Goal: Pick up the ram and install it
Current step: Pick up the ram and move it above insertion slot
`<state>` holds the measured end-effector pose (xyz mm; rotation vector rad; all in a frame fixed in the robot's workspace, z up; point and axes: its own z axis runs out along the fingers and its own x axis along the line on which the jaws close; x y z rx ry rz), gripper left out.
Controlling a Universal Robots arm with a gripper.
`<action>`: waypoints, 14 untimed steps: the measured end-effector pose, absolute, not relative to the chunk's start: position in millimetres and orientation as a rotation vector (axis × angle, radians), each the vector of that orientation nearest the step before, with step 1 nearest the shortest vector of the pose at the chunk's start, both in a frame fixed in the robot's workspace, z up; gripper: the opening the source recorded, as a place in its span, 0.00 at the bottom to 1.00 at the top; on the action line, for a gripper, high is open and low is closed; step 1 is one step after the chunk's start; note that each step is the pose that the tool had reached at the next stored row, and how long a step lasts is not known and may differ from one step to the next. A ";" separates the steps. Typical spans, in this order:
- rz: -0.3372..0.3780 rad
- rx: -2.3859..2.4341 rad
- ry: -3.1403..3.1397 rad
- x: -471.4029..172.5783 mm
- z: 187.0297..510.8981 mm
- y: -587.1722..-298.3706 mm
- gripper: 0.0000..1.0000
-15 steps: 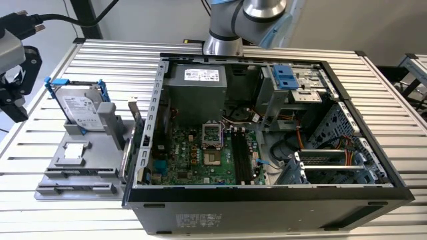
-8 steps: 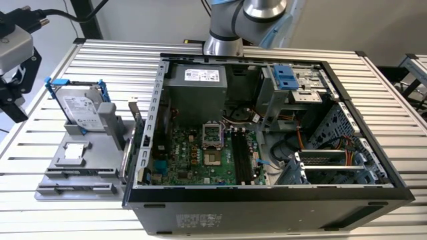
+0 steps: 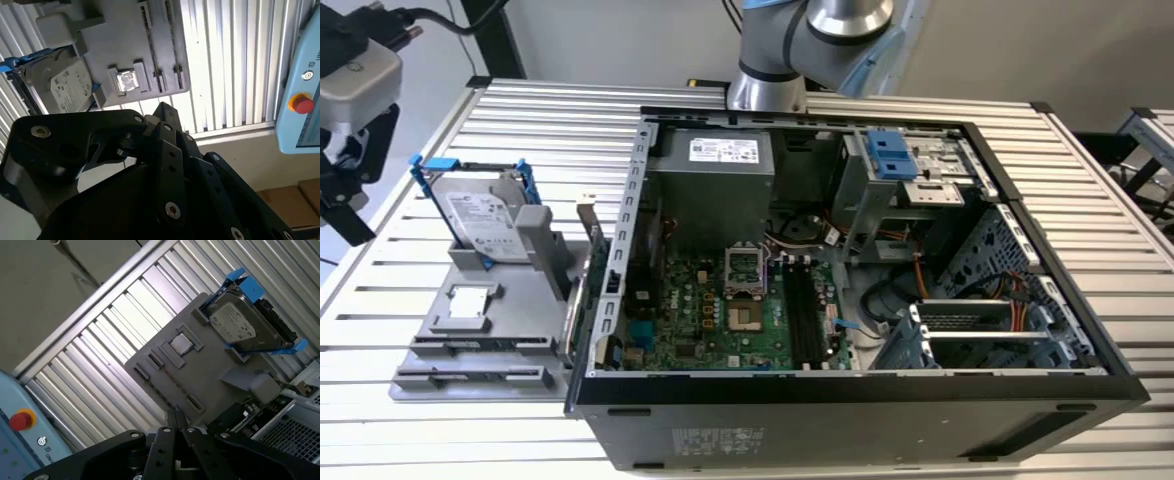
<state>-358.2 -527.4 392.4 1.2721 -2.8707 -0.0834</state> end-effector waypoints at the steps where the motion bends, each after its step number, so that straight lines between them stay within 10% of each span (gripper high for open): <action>1: -0.083 1.299 -2.858 -358.2 392.5 -527.4 0.00; 14: -0.082 1.623 -2.680 -358.2 392.4 -527.4 0.00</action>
